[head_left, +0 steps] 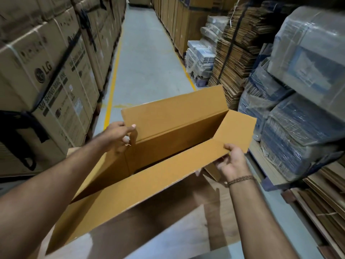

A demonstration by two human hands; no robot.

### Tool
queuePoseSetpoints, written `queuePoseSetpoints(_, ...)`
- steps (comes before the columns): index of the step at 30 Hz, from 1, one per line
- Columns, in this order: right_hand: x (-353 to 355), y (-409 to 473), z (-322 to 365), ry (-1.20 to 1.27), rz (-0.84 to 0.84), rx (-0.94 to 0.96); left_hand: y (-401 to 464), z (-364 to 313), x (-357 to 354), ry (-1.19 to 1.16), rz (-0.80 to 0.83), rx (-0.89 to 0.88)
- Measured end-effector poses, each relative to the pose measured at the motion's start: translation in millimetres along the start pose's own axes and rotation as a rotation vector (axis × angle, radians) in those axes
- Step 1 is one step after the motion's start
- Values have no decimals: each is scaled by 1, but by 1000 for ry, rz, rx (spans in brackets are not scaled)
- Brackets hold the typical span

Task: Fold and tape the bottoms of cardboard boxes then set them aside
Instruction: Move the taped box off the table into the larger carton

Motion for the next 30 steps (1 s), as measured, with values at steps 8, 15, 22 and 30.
queuePoseSetpoints(8,-32,5,6,-69,-7,51,-41,-48,-23,130,267,-125)
queuePoseSetpoints(15,-34,15,0,58,-137,182,-96,-81,-49,389,514,-312)
queuePoseSetpoints(22,-39,-9,-8,61,-191,242,-134,-86,-80,928,538,-430)
queuePoseSetpoints(30,-60,-34,-13,-251,7,275,-152,-69,-100,1088,186,-630)
Point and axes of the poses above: each hand's wrist, its own y-axis towards the middle knuckle, its own x-axis out of the back of the hand, z = x × y, the point moved 1 cm from there along y, towards the middle knuckle, and after that the axes turned 5 degrees about -x, right-handed, at the moved point
